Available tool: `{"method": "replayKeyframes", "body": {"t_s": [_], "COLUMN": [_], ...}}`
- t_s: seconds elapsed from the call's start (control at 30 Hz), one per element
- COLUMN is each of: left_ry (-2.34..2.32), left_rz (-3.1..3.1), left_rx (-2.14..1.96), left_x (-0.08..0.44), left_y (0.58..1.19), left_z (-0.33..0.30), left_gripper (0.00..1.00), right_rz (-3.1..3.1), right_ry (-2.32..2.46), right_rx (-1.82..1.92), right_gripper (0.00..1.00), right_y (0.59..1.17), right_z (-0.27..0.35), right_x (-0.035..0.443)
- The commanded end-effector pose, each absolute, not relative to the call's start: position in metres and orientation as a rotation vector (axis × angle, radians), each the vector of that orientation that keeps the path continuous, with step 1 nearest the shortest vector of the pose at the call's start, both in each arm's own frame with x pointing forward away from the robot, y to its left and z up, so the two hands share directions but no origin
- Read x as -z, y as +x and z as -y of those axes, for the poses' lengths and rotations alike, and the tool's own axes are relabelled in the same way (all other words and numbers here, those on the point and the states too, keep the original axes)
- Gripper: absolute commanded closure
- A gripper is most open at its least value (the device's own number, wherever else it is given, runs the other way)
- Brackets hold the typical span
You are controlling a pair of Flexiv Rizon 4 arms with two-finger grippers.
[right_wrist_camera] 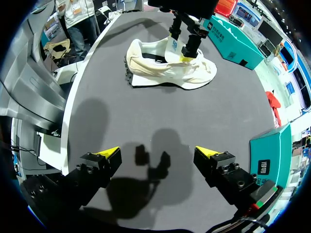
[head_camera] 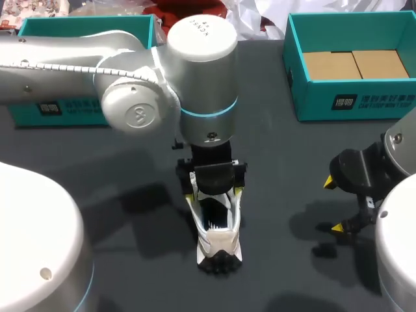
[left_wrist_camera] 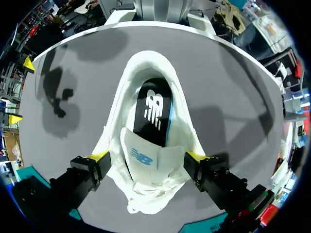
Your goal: Take the shoe out of the shoebox, open the shoe tongue, remove and reinsert the insole, then place the shoe into the shoebox
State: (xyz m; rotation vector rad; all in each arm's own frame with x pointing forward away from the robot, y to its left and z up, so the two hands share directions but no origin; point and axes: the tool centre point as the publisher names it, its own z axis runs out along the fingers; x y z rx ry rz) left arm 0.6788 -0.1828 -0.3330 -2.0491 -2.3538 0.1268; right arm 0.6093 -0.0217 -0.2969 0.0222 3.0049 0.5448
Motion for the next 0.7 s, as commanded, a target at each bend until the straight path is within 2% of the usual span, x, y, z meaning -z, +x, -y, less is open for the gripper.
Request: {"method": "replayKeyframes", "body": {"t_s": [0.03,0.37,0.4,0.5,0.63,0.7], "left_ry": [-2.034,-2.01,-2.012,-2.02,-2.042,-2.058], "left_rz": [2.367,2.44,2.446,2.45,2.444,2.434], "left_rx": [-0.145,-0.133,-0.136,-0.155,-0.163,-0.172], "left_x": [0.326,0.302,0.299,0.292,0.288,0.288], "left_y": [0.691,0.717,0.719,0.722,0.72,0.717], "left_z": [0.177,0.17,0.169,0.167,0.169,0.171], "left_gripper": [0.0,0.0,0.08,0.46,0.71,0.8], "right_rz": [-3.0,-3.0,-3.0,-3.0,-3.0,-3.0], "right_ry": [0.024,0.024,0.024,0.024,0.024,0.024], "right_rx": [-0.541,-0.541,-0.541,-0.541,-0.541,-0.541], "right_gripper": [0.0,0.0,0.0,0.0,0.0,0.0], "right_y": [0.606,0.606,0.606,0.606,0.606,0.606], "right_z": [0.022,0.022,0.022,0.022,0.022,0.022], "right_x": [0.297,0.297,0.297,0.297,0.297,0.297]}}
